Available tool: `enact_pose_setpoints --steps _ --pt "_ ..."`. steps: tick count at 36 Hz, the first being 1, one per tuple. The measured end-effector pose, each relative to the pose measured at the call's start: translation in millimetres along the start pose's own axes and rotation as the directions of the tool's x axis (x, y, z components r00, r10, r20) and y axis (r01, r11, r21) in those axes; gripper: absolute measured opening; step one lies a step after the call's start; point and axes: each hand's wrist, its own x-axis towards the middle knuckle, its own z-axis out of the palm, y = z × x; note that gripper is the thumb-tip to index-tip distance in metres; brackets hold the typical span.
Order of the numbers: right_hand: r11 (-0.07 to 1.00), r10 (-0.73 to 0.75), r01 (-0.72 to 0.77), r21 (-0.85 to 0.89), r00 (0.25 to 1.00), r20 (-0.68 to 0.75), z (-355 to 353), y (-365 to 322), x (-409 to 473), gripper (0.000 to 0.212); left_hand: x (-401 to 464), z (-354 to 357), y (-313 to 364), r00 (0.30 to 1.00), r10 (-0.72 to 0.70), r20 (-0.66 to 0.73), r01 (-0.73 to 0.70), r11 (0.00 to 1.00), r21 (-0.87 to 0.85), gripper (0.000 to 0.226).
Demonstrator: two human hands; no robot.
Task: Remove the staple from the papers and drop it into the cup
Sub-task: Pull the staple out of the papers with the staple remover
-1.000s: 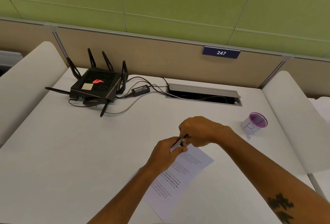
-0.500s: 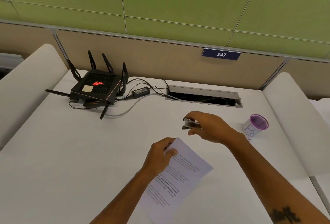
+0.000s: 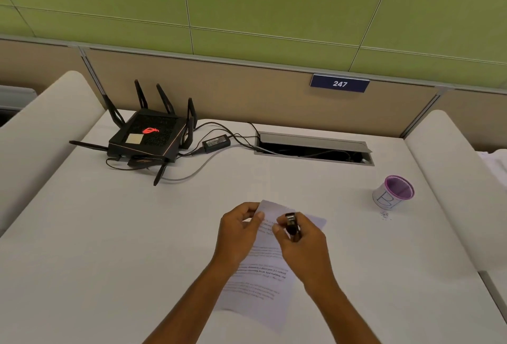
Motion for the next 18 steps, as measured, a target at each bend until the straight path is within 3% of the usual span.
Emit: enact_pose_setpoints --steps 10,14,18 --pt "0.981 -0.193 0.190 -0.036 0.975 -0.110 8 -21 -20 0.025 -29 12 23 0.999 0.038 -0.027 -0.042 0.990 -0.135 0.018" --pt "0.973 -0.222 0.226 0.035 0.970 -0.102 6 -28 -24 0.042 -44 14 33 0.991 0.128 -0.035 -0.131 0.987 -0.096 0.029" --pt "0.966 -0.222 0.233 0.113 0.970 -0.098 1 -34 -29 0.033 -59 13 45 0.975 0.218 -0.043 -0.219 0.975 -0.025 0.040"
